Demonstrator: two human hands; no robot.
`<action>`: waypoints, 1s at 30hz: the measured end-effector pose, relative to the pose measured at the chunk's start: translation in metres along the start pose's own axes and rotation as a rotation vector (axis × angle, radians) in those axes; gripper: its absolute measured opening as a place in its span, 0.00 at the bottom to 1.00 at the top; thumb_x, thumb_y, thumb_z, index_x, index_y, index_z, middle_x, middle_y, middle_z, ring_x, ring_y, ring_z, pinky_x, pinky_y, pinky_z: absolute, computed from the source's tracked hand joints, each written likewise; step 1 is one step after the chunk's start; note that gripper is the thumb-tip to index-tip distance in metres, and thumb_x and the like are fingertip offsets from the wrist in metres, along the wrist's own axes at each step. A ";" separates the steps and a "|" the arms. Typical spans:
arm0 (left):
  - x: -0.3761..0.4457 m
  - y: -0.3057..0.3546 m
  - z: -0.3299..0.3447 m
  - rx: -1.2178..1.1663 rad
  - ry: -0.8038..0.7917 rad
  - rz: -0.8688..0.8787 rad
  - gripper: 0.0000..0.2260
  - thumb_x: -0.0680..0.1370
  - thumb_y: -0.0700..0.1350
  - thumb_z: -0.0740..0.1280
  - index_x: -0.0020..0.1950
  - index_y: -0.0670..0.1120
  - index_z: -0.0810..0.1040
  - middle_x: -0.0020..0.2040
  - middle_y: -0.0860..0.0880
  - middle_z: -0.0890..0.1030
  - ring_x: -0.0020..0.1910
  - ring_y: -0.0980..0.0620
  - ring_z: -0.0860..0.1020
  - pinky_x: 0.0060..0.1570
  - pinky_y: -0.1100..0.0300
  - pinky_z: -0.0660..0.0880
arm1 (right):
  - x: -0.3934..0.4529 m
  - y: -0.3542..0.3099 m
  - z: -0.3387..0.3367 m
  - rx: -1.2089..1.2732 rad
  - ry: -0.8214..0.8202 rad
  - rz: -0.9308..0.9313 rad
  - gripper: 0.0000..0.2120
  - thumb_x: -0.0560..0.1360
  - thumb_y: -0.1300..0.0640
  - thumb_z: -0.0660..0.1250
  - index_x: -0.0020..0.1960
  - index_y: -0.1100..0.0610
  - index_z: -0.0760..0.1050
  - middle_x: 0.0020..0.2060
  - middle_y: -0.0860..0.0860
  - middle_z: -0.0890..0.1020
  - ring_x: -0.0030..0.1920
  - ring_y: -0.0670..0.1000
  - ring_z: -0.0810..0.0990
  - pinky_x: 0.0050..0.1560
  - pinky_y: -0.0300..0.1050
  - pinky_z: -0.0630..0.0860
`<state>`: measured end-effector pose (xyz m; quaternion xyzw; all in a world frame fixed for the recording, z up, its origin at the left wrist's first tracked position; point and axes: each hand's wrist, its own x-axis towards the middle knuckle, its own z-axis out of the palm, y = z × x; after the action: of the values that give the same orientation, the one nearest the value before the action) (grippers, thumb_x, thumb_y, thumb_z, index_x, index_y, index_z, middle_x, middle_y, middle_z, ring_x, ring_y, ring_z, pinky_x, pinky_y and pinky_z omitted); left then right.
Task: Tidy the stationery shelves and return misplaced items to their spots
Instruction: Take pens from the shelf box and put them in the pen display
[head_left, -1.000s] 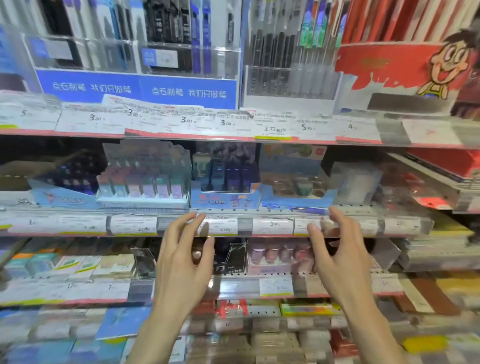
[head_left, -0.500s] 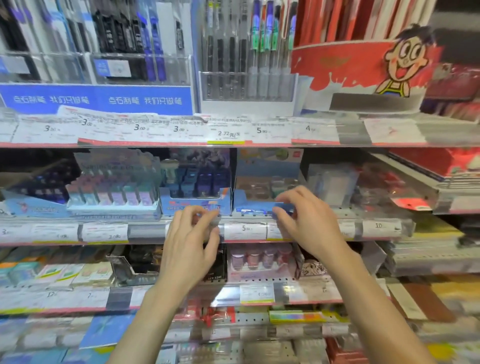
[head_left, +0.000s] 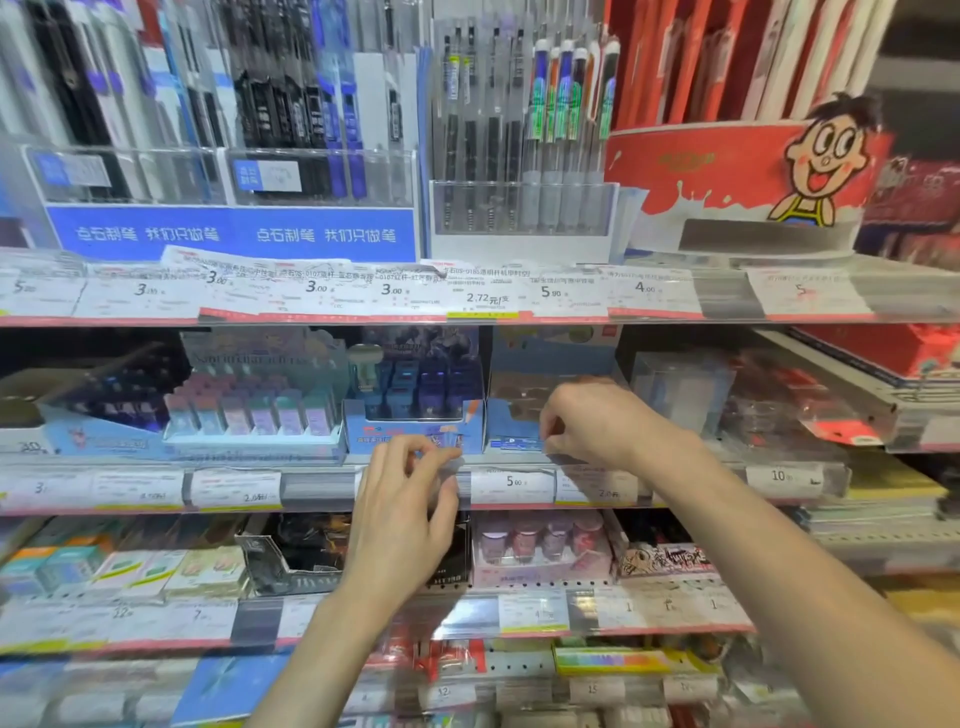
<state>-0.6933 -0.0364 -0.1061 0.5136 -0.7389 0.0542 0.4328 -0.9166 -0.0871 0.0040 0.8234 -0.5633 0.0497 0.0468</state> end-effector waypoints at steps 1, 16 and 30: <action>0.000 0.000 0.000 -0.003 -0.002 -0.003 0.13 0.78 0.48 0.63 0.61 0.50 0.78 0.55 0.53 0.70 0.54 0.52 0.70 0.51 0.57 0.70 | 0.001 0.000 0.000 0.006 -0.005 -0.004 0.03 0.70 0.55 0.71 0.41 0.52 0.84 0.39 0.46 0.86 0.44 0.52 0.81 0.50 0.50 0.80; 0.000 0.001 -0.005 -0.083 -0.020 -0.047 0.16 0.78 0.52 0.60 0.62 0.51 0.79 0.56 0.55 0.70 0.57 0.54 0.70 0.54 0.57 0.71 | -0.038 0.002 -0.006 0.117 0.206 -0.184 0.13 0.79 0.50 0.66 0.63 0.47 0.78 0.47 0.40 0.75 0.47 0.46 0.76 0.50 0.47 0.76; 0.014 0.032 -0.016 -0.274 -0.102 -0.027 0.13 0.80 0.54 0.65 0.64 0.55 0.77 0.58 0.63 0.73 0.56 0.61 0.77 0.55 0.60 0.74 | -0.067 -0.036 0.016 1.207 0.520 0.060 0.05 0.77 0.62 0.70 0.48 0.52 0.80 0.45 0.45 0.84 0.48 0.47 0.82 0.52 0.47 0.81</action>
<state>-0.7111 -0.0228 -0.0744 0.4618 -0.7534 -0.0793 0.4614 -0.9069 -0.0141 -0.0218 0.6501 -0.4295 0.5555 -0.2903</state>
